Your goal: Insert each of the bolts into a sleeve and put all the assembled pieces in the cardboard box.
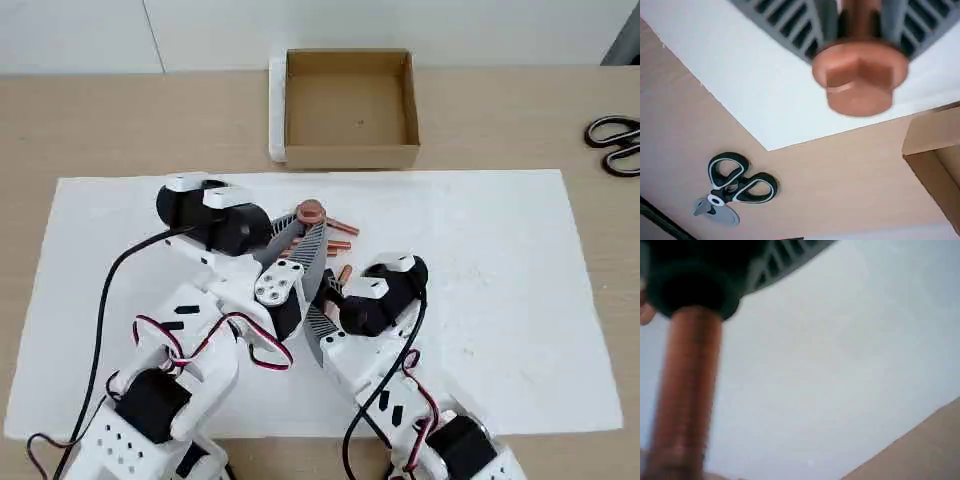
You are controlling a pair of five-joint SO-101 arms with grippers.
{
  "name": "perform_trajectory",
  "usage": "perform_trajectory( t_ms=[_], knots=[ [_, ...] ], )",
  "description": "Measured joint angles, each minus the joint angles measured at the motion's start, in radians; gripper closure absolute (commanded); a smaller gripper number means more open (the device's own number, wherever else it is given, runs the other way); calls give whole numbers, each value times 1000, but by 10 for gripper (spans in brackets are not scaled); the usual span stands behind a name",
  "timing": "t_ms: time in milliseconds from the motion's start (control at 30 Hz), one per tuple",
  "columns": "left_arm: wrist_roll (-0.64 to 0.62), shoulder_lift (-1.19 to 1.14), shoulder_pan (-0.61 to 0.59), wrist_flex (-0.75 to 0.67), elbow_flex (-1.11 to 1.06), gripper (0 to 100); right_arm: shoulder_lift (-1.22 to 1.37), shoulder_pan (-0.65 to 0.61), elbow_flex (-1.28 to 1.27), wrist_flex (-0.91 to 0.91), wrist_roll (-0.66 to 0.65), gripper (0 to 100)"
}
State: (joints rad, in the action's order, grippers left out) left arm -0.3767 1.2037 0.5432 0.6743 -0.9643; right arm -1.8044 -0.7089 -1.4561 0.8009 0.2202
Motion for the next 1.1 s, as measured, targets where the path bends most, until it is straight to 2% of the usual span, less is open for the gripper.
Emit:
perform_trajectory(
  t_ms=[1100],
  knots=[
    [0, 0, 0, 12, -2, 994, 0, 0, 0, 0, 0, 995]
  ],
)
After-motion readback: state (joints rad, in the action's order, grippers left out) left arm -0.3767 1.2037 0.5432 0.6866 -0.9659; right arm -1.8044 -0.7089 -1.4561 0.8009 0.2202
